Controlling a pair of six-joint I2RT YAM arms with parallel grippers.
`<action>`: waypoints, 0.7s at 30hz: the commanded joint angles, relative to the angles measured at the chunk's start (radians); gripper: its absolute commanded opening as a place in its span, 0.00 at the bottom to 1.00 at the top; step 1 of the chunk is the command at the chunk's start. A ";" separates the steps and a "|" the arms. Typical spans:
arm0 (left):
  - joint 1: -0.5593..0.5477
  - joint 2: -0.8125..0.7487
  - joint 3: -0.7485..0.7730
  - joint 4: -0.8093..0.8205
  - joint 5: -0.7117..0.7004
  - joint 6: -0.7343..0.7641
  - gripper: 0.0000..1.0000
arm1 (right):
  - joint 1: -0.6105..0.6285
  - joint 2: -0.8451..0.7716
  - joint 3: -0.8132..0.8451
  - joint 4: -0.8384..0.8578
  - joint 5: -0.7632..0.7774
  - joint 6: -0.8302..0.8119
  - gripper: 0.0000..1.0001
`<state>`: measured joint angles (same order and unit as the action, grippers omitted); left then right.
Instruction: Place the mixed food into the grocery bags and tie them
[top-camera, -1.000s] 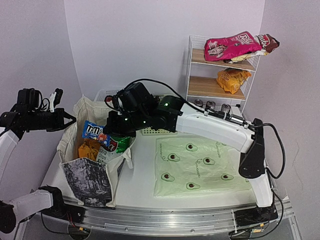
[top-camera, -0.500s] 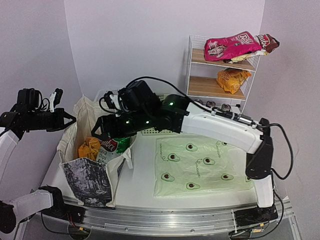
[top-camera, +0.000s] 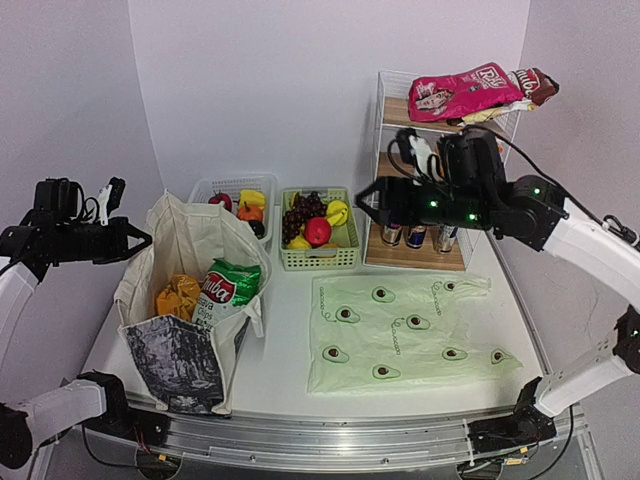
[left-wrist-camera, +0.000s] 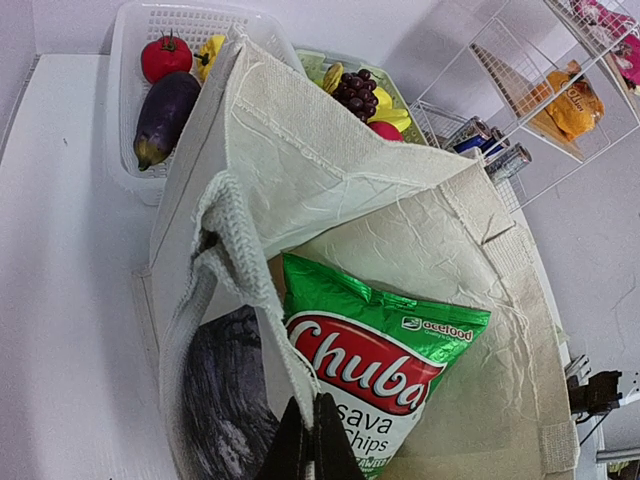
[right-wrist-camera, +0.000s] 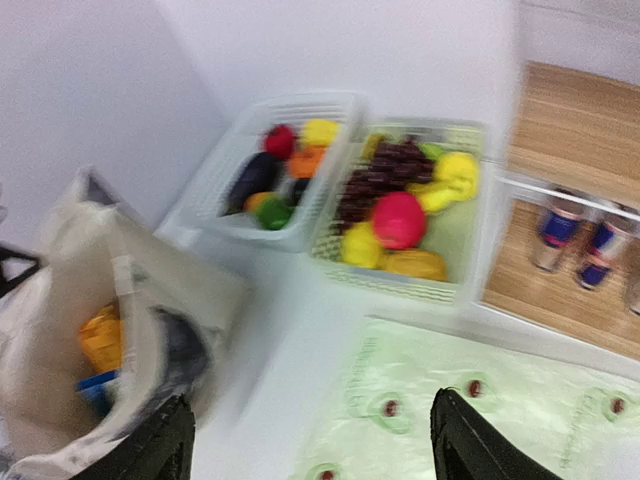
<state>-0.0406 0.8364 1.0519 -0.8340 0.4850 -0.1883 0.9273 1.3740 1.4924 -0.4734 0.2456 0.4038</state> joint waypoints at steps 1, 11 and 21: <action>-0.001 -0.013 0.009 0.085 -0.011 0.012 0.00 | -0.106 -0.050 -0.220 -0.025 0.214 -0.016 0.76; -0.001 0.005 -0.012 0.115 -0.015 0.009 0.00 | -0.356 -0.101 -0.659 0.565 0.232 -0.175 0.81; -0.001 0.002 -0.044 0.187 -0.021 0.015 0.00 | -0.555 0.188 -0.831 1.240 0.189 -0.297 0.87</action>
<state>-0.0413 0.8406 1.0172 -0.7652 0.4857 -0.1839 0.4404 1.4749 0.6923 0.3749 0.4449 0.1698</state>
